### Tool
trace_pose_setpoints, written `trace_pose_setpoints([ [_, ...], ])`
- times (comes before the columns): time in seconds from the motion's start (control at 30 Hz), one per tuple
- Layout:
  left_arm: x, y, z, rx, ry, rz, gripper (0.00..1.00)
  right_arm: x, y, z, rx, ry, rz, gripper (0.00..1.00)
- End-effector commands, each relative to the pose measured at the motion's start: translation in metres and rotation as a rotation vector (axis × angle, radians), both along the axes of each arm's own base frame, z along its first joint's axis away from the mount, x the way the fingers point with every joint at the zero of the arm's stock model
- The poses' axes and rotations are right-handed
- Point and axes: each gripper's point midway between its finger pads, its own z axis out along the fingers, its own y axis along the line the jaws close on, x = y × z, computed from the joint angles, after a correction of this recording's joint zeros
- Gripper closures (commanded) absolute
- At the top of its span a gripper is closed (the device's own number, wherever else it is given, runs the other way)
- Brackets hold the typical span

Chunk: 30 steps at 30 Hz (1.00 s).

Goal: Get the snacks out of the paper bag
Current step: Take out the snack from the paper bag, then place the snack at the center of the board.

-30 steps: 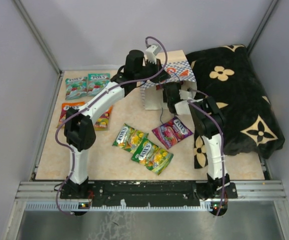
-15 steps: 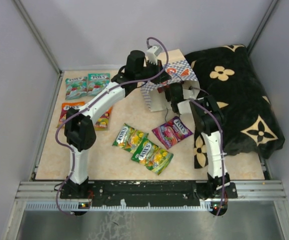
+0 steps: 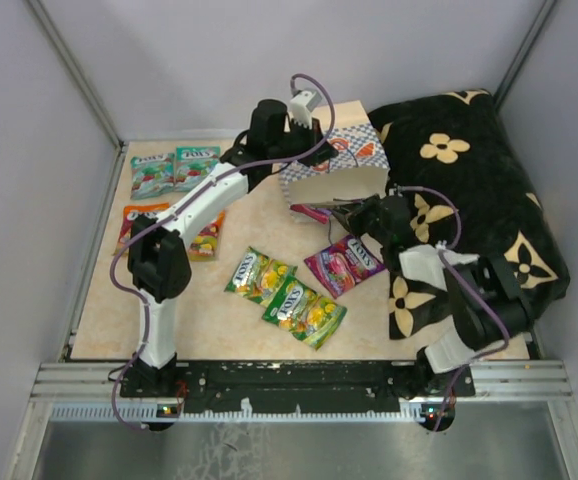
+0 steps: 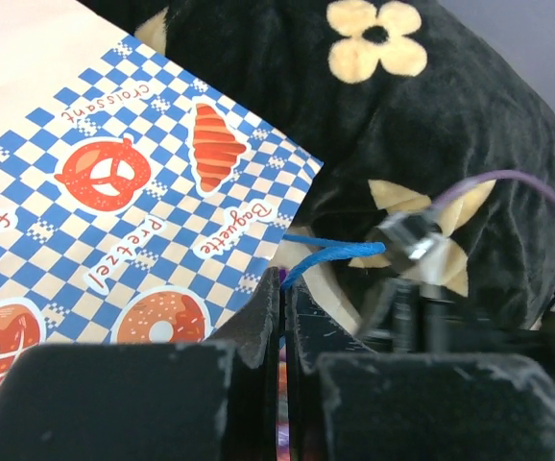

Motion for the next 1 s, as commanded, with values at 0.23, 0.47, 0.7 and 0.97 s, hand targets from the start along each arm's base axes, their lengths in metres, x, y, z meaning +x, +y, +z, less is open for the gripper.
trace_pose_setpoints([
  [0.23, 0.014, 0.025, 0.015, 0.018, -0.076, -0.025, 1.0, -0.131, 0.021, 0.055, -0.236, -0.255, 0.517, 1.0],
  [0.47, 0.025, 0.025, 0.039, -0.021, -0.111, -0.02, 1.0, -0.164, 0.058, 0.036, -0.276, -0.25, 0.709, 1.0],
  [0.7, 0.036, 0.032, 0.073, -0.069, -0.177, 0.03, 1.0, -0.165, 0.025, -0.018, -0.568, -0.114, 0.702, 0.46],
  [0.97, 0.055, 0.054, 0.128, -0.149, -0.281, 0.144, 1.0, -0.108, -0.028, 0.064, -0.816, -0.273, 0.368, 0.01],
])
